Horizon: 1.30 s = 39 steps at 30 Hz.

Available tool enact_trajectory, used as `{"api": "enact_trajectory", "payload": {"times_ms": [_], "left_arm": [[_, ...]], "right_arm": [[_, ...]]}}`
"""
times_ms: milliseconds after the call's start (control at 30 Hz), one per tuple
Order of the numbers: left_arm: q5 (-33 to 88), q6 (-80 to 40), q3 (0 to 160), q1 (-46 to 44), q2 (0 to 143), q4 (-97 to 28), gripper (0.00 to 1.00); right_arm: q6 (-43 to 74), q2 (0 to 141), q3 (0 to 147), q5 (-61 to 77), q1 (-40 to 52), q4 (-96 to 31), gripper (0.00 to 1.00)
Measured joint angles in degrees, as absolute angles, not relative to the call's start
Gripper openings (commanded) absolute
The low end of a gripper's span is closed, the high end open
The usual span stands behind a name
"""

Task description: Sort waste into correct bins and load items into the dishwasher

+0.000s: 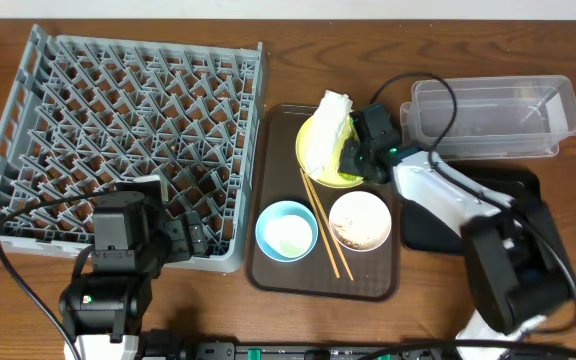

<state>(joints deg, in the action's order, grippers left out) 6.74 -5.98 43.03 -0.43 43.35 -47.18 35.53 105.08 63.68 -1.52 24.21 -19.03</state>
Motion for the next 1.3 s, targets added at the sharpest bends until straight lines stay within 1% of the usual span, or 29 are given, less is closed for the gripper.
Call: {"api": "enact_trajectory", "payload": {"times_ms": [133, 300, 333, 400, 467, 567, 700, 800, 900, 967, 1133, 1300], "left_arm": [[6.8, -6.0, 43.0, -0.4, 43.4, -47.2, 0.93], [6.8, -6.0, 43.0, -0.4, 43.4, -47.2, 0.93], [6.8, -6.0, 43.0, -0.4, 43.4, -47.2, 0.93], [6.8, -6.0, 43.0, -0.4, 43.4, -47.2, 0.93], [6.8, -6.0, 43.0, -0.4, 43.4, -47.2, 0.93], [6.9, -6.0, 43.0, -0.4, 43.4, -47.1, 0.93], [7.0, -6.0, 43.0, -0.4, 43.4, -46.7, 0.93], [7.0, -6.0, 43.0, -0.4, 43.4, -46.4, 0.93], [7.0, -6.0, 43.0, -0.4, 43.4, -46.4, 0.93], [7.0, -6.0, 43.0, -0.4, 43.4, -46.5, 0.93], [7.0, -6.0, 43.0, -0.4, 43.4, -46.5, 0.94], [7.0, -6.0, 43.0, -0.4, 43.4, -46.5, 0.93]], "right_arm": [[35.5, 96.1, 63.7, -5.6, 20.7, -18.7, 0.01], [35.9, 87.1, 64.6, -12.8, 13.4, -18.7, 0.01], [36.3, 86.8, 64.7, -13.5, 12.4, -18.9, 0.10], [38.8, 86.6, 64.8, -15.2, 9.2, -19.5, 0.43], [40.2, 87.2, 64.8, -15.4, 7.0, -18.6, 0.52], [39.6, 88.1, 64.6, -12.5, 4.6, -13.0, 0.52], [34.6, 88.1, 64.6, -3.7, 5.3, -4.8, 0.55], [30.8, 88.1, 64.6, 0.8, 8.5, -4.1, 0.57], [26.6, 88.4, 64.6, 3.0, 14.0, -4.1, 0.64], [24.8, 89.1, 64.6, 2.8, 17.1, -4.3, 0.65], [22.7, 96.7, 64.6, -0.7, 25.4, -4.7, 0.73], [22.3, 105.7, 64.6, -3.0, 29.7, -2.5, 0.73]]}}
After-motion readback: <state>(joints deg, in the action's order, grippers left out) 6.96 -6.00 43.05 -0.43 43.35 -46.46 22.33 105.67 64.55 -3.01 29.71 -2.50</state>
